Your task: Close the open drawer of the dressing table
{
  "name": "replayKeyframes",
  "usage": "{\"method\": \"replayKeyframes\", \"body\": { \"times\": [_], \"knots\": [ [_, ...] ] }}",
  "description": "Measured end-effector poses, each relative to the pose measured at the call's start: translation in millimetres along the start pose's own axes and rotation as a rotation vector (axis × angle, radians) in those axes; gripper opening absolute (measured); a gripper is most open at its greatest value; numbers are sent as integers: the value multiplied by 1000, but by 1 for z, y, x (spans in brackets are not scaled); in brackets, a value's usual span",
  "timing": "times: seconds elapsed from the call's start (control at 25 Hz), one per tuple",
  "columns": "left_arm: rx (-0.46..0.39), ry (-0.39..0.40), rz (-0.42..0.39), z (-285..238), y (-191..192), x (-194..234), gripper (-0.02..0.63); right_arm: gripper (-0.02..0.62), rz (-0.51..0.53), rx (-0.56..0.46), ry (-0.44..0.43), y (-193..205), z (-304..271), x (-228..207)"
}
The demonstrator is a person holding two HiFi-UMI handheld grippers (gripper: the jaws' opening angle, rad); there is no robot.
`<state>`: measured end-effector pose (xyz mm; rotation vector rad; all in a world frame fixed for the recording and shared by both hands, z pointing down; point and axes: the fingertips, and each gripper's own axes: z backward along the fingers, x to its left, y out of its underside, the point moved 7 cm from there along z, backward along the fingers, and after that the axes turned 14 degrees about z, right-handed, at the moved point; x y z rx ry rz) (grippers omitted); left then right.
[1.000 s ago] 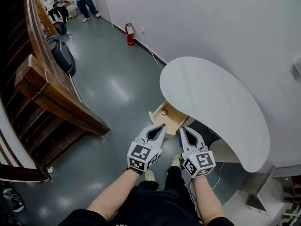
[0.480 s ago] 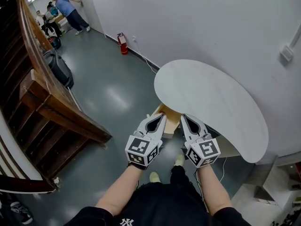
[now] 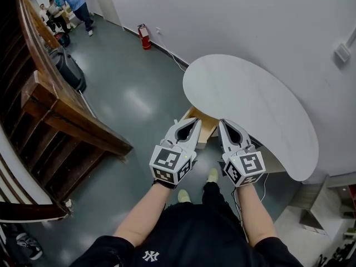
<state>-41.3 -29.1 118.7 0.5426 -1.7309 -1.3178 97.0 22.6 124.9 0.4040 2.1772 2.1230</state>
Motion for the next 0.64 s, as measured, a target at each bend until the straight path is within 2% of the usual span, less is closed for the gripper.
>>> {"method": "replayKeyframes", "body": {
  "times": [0.64],
  "knots": [
    [-6, 3, 2, -2, -1, 0, 9, 14, 8, -4, -1, -2, -3, 0]
  ]
}}
